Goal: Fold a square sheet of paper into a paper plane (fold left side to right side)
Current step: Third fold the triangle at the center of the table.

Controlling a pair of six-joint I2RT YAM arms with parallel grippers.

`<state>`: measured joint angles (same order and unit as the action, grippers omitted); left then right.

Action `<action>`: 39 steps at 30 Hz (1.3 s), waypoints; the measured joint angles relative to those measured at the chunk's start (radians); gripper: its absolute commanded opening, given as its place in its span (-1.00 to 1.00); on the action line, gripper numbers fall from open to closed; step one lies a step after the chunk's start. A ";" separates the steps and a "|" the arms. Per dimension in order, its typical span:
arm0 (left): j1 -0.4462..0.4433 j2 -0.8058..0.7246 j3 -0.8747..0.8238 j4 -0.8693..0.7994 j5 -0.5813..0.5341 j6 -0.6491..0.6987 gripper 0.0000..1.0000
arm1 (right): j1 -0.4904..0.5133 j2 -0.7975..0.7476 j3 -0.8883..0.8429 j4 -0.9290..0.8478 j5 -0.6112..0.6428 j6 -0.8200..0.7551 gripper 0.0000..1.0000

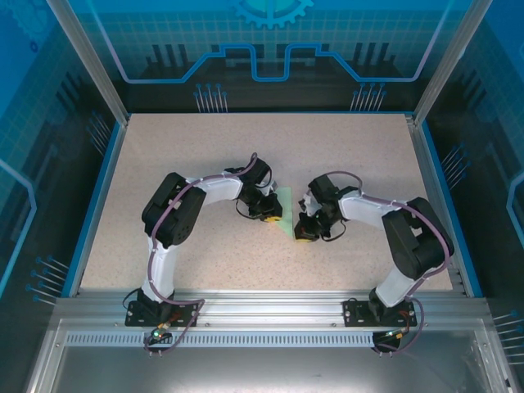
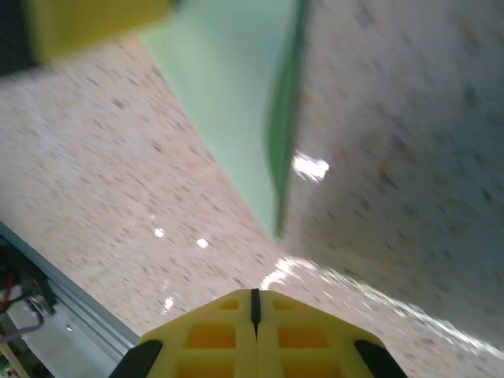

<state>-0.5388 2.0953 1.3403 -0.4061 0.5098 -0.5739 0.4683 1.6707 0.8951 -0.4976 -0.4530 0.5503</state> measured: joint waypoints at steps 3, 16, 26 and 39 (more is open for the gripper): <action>0.000 0.000 0.000 0.000 0.000 0.000 -0.67 | 0.015 0.040 0.037 0.047 -0.005 0.038 -1.00; 0.000 0.000 0.000 0.000 0.000 0.000 -0.67 | 0.040 0.150 0.094 0.157 0.001 0.149 -1.00; 0.000 0.000 0.000 0.000 0.000 -0.001 -0.67 | 0.042 0.180 0.104 0.158 0.007 0.154 -1.00; -0.001 0.000 0.001 -0.003 -0.004 0.000 -0.67 | 0.000 0.030 -0.097 0.220 0.018 0.119 -1.00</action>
<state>-0.5396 2.0953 1.3411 -0.4091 0.5056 -0.5739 0.4679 1.7004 0.7982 -0.2771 -0.4351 0.6689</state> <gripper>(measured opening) 0.163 0.040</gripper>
